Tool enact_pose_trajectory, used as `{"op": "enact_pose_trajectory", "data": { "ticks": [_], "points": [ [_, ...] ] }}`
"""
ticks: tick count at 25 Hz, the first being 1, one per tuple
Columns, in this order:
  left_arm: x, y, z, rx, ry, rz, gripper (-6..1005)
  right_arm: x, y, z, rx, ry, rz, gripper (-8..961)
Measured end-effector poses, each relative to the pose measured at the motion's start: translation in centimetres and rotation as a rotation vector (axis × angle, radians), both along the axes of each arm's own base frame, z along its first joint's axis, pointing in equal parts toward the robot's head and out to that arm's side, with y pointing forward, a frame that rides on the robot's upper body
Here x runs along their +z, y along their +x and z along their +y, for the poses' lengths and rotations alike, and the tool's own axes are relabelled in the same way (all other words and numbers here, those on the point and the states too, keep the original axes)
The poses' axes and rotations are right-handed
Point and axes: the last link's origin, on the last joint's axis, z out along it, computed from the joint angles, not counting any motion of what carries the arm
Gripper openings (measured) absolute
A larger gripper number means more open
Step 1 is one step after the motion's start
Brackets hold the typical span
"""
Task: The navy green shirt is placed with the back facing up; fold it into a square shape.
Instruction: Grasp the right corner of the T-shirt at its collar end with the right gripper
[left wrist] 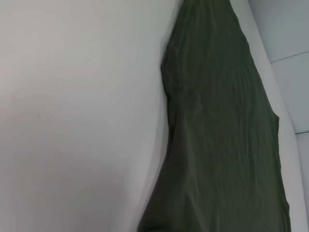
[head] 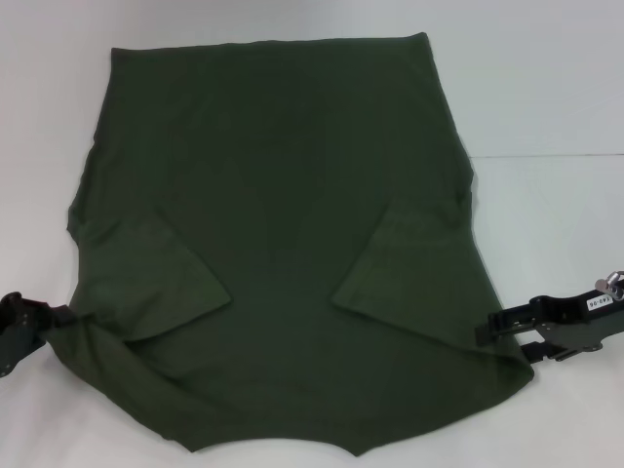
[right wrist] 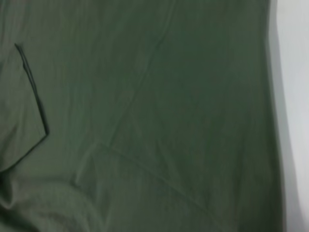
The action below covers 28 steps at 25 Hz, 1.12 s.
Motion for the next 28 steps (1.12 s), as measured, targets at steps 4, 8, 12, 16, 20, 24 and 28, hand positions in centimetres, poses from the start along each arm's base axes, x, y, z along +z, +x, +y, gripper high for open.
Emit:
{"op": "enact_pose_trajectory", "data": {
  "ticks": [4, 8, 12, 16, 20, 24, 28],
  "points": [
    [-0.22, 0.00, 0.05, 0.004, -0.001, -0.002, 14, -0.10, 0.09, -0.09, 0.001, -0.010, -0.011, 945],
    [-0.22, 0.02, 0.09, 0.003, -0.001, -0.001, 15, -0.20, 0.26, -0.23, 0.002, -0.024, -0.031, 945],
    [-0.21, 0.07, 0.16, 0.002, 0.000, -0.001, 16, -0.24, 0.37, -0.26, 0.002, -0.027, -0.041, 945],
    [-0.19, 0.12, 0.23, 0.000, 0.001, -0.001, 16, -0.32, 0.41, -0.27, 0.002, -0.027, -0.044, 945],
    [-0.17, 0.13, 0.25, 0.000, 0.001, -0.001, 15, -0.54, 0.28, -0.36, 0.001, -0.030, -0.034, 945],
    [-0.15, 0.17, 0.30, -0.001, 0.004, -0.003, 15, -0.71, 0.10, -0.43, 0.000, -0.034, -0.022, 945],
    [-0.12, 0.21, 0.34, -0.003, 0.007, -0.005, 14, -0.83, 0.06, -0.48, -0.012, -0.028, -0.003, 945]
  ]
}}
